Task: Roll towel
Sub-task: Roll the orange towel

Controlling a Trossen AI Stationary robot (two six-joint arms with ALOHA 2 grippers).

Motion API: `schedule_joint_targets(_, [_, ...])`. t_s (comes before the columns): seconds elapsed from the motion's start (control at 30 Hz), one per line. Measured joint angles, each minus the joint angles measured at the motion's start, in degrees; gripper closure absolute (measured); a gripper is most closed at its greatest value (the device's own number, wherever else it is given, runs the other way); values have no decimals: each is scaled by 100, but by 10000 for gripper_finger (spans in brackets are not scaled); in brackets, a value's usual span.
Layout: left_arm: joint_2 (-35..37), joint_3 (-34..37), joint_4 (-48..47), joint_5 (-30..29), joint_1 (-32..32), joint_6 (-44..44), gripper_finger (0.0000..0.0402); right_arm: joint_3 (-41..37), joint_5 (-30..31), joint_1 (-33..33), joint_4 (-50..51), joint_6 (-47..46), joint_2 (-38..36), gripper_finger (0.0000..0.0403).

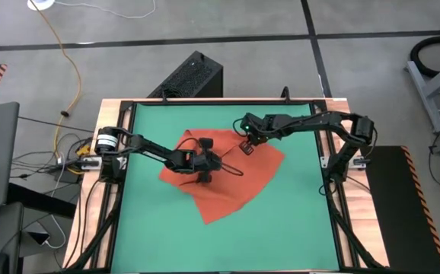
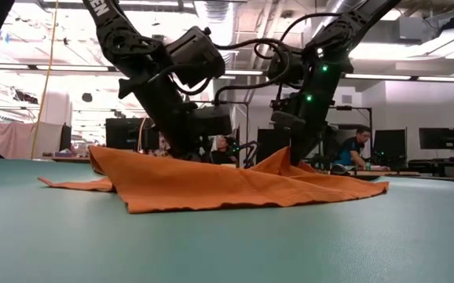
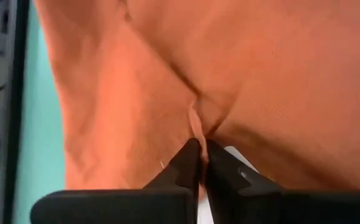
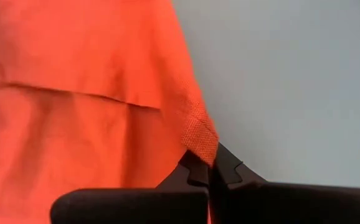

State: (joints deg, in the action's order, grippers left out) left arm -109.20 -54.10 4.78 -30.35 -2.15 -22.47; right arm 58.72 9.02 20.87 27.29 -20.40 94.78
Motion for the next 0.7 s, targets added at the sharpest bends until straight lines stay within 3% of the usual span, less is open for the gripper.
schedule_joint_targets(0.33, [1004,-433,-1692,-505,254,69,401,0,2,-14,-7,0,0,383])
schedule_joint_targets(0.7, [1926,-447,-2246,-566,-498,-225,401,1,61,-142,102,425,-294,284])
